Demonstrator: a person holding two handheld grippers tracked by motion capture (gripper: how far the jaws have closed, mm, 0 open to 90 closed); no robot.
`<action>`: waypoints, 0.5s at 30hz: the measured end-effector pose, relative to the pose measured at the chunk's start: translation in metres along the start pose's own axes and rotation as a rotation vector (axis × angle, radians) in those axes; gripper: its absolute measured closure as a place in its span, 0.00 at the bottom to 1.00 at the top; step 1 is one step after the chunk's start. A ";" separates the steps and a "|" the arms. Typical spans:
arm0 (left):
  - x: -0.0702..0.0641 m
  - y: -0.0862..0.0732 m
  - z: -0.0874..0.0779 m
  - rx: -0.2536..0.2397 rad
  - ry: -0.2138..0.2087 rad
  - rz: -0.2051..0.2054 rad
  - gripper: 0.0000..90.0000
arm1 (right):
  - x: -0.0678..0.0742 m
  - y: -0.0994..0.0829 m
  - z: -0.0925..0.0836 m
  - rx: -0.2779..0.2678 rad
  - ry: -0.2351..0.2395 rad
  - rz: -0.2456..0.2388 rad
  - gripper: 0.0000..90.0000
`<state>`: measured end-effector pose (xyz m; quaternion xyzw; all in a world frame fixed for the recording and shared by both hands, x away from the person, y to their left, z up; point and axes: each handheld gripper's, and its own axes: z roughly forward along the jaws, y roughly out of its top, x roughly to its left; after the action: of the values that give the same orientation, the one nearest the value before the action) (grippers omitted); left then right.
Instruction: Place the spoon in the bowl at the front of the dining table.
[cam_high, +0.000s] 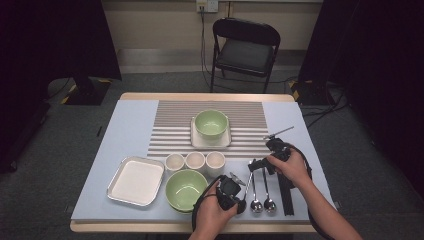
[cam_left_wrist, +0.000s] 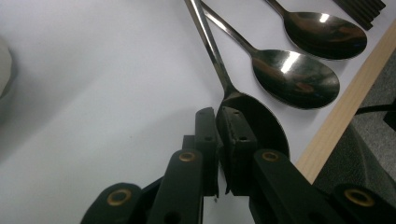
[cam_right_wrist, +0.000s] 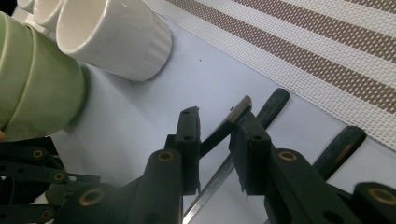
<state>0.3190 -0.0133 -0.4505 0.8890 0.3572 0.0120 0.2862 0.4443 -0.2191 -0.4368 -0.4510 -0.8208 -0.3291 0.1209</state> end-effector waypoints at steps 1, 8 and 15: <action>0.000 0.000 0.000 0.001 0.000 -0.001 0.95 | 0.000 0.000 -0.001 0.003 0.004 0.005 0.83; 0.001 0.001 0.000 0.007 0.010 0.000 0.93 | 0.001 0.000 -0.003 -0.016 0.027 0.018 0.86; 0.002 0.001 -0.002 -0.020 0.023 0.005 0.77 | 0.003 0.003 -0.006 -0.039 0.027 0.026 0.89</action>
<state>0.3211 -0.0117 -0.4489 0.8867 0.3583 0.0267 0.2911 0.4446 -0.2202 -0.4297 -0.4592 -0.8067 -0.3496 0.1274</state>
